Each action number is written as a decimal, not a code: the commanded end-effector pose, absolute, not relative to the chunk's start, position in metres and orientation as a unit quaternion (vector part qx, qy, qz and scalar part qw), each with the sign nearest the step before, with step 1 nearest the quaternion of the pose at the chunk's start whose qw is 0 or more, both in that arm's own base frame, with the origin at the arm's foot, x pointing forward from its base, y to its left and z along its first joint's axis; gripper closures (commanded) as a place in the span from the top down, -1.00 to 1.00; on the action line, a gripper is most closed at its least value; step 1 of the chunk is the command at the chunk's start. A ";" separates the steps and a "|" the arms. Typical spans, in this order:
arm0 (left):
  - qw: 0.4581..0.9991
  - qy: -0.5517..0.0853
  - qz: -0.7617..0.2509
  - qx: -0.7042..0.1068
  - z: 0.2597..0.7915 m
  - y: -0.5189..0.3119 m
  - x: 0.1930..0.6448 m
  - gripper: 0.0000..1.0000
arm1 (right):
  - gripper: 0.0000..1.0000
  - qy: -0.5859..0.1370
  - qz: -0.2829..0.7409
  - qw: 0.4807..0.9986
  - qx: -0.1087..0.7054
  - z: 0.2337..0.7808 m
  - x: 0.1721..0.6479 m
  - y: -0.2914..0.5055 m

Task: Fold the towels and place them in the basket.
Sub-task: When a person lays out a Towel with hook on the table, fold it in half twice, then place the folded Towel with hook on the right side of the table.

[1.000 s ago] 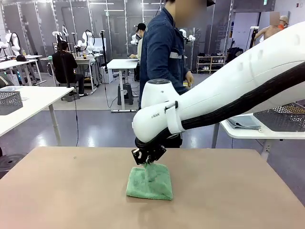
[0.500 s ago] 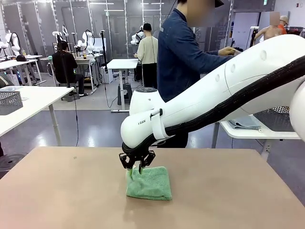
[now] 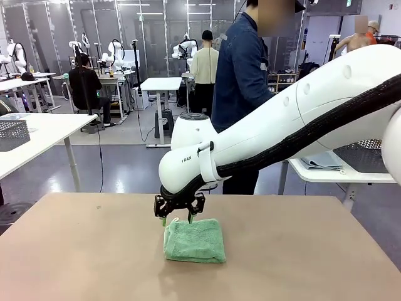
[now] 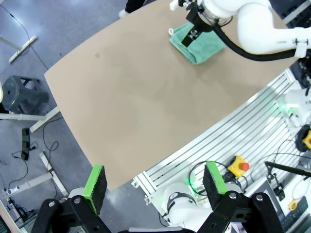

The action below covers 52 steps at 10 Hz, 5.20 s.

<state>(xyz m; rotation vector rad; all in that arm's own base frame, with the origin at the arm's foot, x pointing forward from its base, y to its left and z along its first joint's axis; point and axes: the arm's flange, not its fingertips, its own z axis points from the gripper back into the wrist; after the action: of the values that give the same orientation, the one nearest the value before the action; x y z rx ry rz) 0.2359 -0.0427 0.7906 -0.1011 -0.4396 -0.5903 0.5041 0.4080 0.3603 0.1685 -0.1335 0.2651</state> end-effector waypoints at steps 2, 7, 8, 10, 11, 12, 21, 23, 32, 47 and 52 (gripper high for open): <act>0.930 -0.219 -0.291 -0.049 0.792 -0.042 0.236 1.00 | 1.00 -0.066 0.132 0.985 0.084 0.360 0.504 0.408; 0.930 -0.219 -0.291 -0.049 0.792 -0.042 0.236 1.00 | 1.00 -0.066 0.132 0.985 0.084 0.360 0.504 0.408; 0.930 -0.219 -0.291 -0.049 0.792 -0.042 0.236 1.00 | 1.00 -0.066 0.132 0.985 0.084 0.360 0.504 0.408; 0.930 -0.219 -0.291 -0.049 0.792 -0.042 0.236 1.00 | 1.00 -0.066 0.132 0.985 0.084 0.360 0.504 0.408; 0.930 -0.219 -0.291 -0.049 0.792 -0.042 0.236 1.00 | 1.00 -0.066 0.132 0.985 0.084 0.360 0.504 0.408; 0.930 -0.219 -0.291 -0.049 0.792 -0.042 0.236 1.00 | 1.00 -0.066 0.132 0.985 0.084 0.360 0.504 0.408; 0.930 -0.219 -0.291 -0.049 0.792 -0.042 0.236 1.00 | 1.00 -0.126 0.055 0.939 0.316 0.423 0.440 0.244; 0.930 -0.219 -0.291 -0.049 0.792 -0.042 0.236 1.00 | 1.00 -0.103 0.019 0.916 0.388 0.396 0.455 0.212; 0.930 -0.219 -0.291 -0.049 0.792 -0.042 0.236 1.00 | 1.00 -0.070 -0.028 0.895 0.440 0.269 0.489 0.194; 0.930 -0.219 -0.291 -0.049 0.792 -0.042 0.236 1.00 | -1.00 -0.034 -0.050 0.895 0.441 0.249 0.501 0.218; 0.930 -0.219 -0.291 -0.049 0.792 -0.042 0.236 1.00 | -1.00 -0.034 -0.040 0.898 0.437 0.249 0.501 0.214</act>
<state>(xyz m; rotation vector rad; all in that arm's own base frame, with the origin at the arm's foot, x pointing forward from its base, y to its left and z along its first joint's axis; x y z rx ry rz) 0.2359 -0.0424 0.7907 -0.1014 -0.4400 -0.5899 0.5000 0.2146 0.2512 0.8966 -0.0743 -0.0928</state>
